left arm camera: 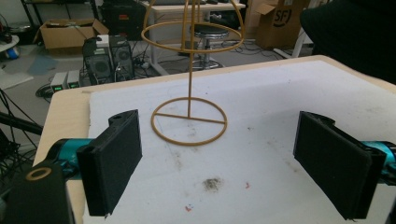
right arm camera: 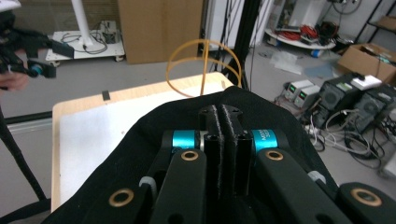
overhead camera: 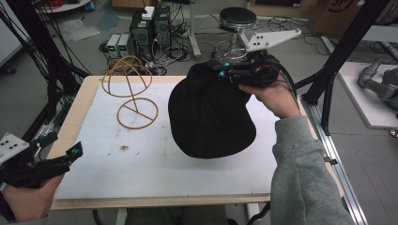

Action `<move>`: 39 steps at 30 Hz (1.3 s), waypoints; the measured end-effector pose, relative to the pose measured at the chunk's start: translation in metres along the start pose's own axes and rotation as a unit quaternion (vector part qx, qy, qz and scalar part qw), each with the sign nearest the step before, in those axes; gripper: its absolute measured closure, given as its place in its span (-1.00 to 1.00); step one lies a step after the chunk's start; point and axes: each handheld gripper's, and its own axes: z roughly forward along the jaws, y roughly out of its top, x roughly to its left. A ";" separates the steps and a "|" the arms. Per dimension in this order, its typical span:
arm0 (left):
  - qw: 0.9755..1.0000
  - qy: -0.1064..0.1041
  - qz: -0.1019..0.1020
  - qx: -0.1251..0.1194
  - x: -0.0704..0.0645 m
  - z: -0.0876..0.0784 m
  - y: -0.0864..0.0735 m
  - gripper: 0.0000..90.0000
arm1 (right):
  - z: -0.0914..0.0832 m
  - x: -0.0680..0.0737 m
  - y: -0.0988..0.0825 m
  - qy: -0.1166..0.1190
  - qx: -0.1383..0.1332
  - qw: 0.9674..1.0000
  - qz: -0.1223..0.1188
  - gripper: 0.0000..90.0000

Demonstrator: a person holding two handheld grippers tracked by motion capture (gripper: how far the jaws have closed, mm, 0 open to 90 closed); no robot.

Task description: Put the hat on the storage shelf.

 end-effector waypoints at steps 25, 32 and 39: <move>1.000 0.023 -0.008 0.017 -0.001 -0.033 -0.021 -0.65 | 0.073 -0.008 0.079 0.029 -0.041 0.998 -0.026 0.96; 0.999 0.026 -0.005 0.020 -0.005 -0.046 -0.026 -0.65 | 0.095 -0.011 0.092 0.040 -0.053 0.997 -0.027 0.96; 0.999 0.028 -0.007 0.026 -0.009 -0.059 -0.033 -0.65 | 0.121 -0.013 0.106 0.049 -0.063 0.996 -0.032 0.96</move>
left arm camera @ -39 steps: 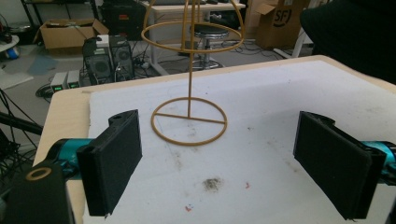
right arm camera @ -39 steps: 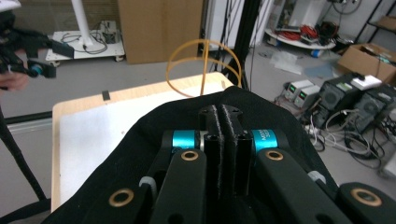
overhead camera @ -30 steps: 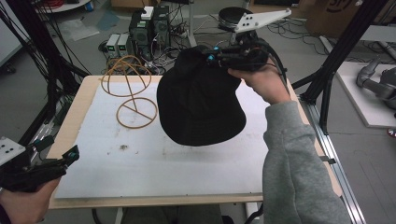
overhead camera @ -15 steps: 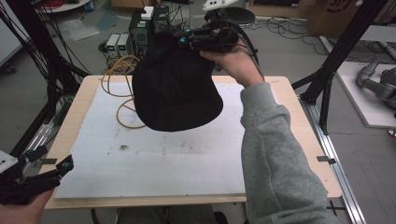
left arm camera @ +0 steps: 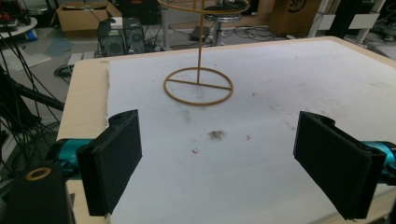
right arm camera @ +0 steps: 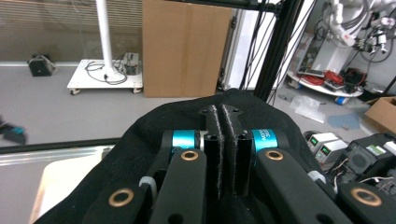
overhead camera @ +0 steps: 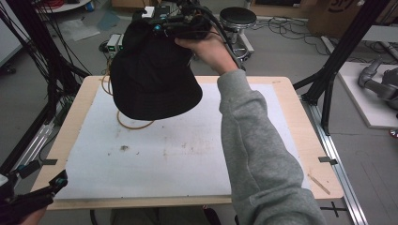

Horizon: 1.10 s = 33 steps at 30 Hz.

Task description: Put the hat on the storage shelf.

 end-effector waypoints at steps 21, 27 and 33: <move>1.000 0.016 -0.004 0.012 -0.010 -0.035 -0.022 -0.66 | 0.101 -0.022 0.015 0.009 -0.004 1.000 0.006 0.96; 1.000 0.024 -0.004 0.014 -0.012 -0.045 -0.029 -0.66 | 0.135 -0.030 0.007 0.010 0.009 1.000 0.013 0.96; 0.999 0.030 -0.005 0.014 -0.014 -0.054 -0.031 -0.66 | 0.157 -0.033 -0.003 0.010 0.025 0.999 0.022 0.96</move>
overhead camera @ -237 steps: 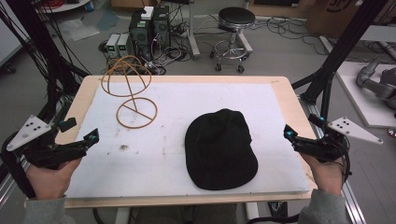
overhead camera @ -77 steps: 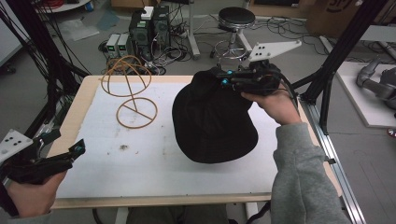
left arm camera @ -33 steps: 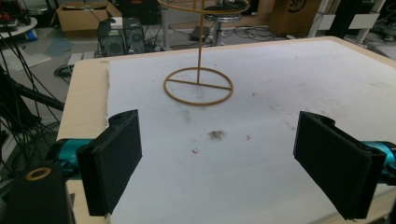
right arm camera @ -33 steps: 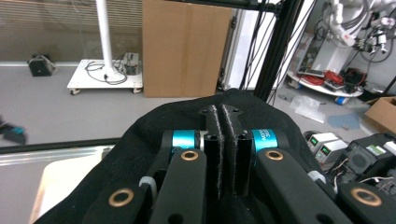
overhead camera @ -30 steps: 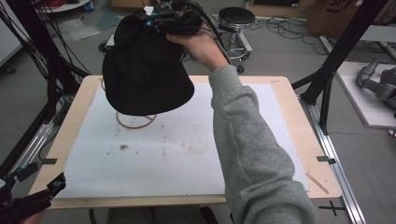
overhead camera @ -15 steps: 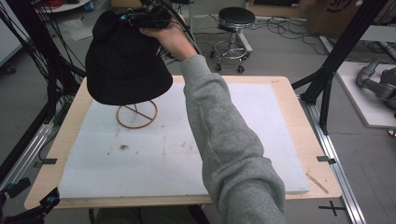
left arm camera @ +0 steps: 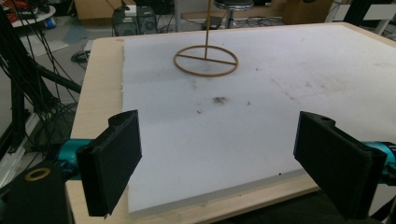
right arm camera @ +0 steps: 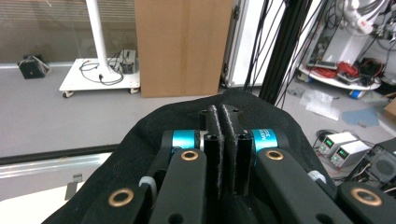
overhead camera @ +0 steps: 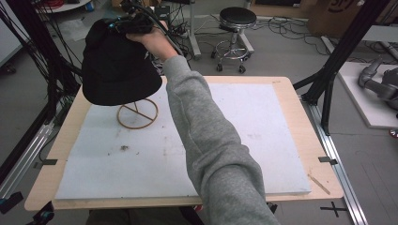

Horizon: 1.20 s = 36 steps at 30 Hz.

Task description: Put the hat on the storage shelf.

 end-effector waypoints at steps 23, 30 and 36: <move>1.000 -0.002 0.007 0.004 -0.004 0.003 0.000 -0.66 | 0.026 -0.014 -0.051 -0.002 0.040 0.998 0.055 0.93; 1.000 -0.003 0.009 0.004 -0.005 0.005 0.001 -0.66 | 0.025 -0.014 -0.052 0.006 0.036 0.996 0.075 0.46; 1.000 -0.003 0.011 0.004 -0.007 0.006 0.002 -0.66 | 0.026 -0.013 -0.052 0.003 0.036 0.994 0.101 -0.39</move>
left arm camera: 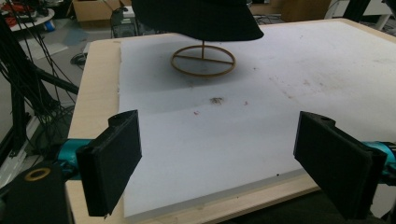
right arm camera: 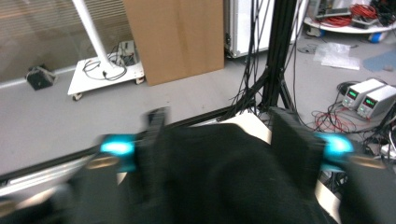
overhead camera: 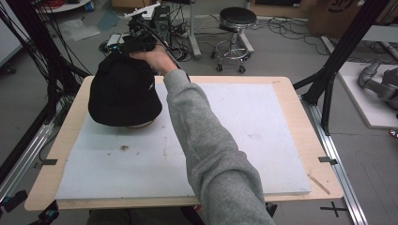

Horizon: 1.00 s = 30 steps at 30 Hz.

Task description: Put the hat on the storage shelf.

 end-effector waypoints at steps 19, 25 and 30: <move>1.000 -0.026 0.015 -0.007 -0.002 0.025 0.017 -0.67 | -0.060 0.004 -0.019 -0.052 -0.031 0.998 -0.008 -0.75; 0.999 -0.041 0.019 -0.005 -0.003 0.039 0.023 -0.67 | -0.094 0.001 -0.040 -0.070 -0.033 0.997 0.000 -0.75; 0.998 -0.057 0.025 -0.010 -0.005 0.053 0.031 -0.67 | -0.129 -0.008 -0.061 -0.092 -0.041 0.995 0.005 -0.75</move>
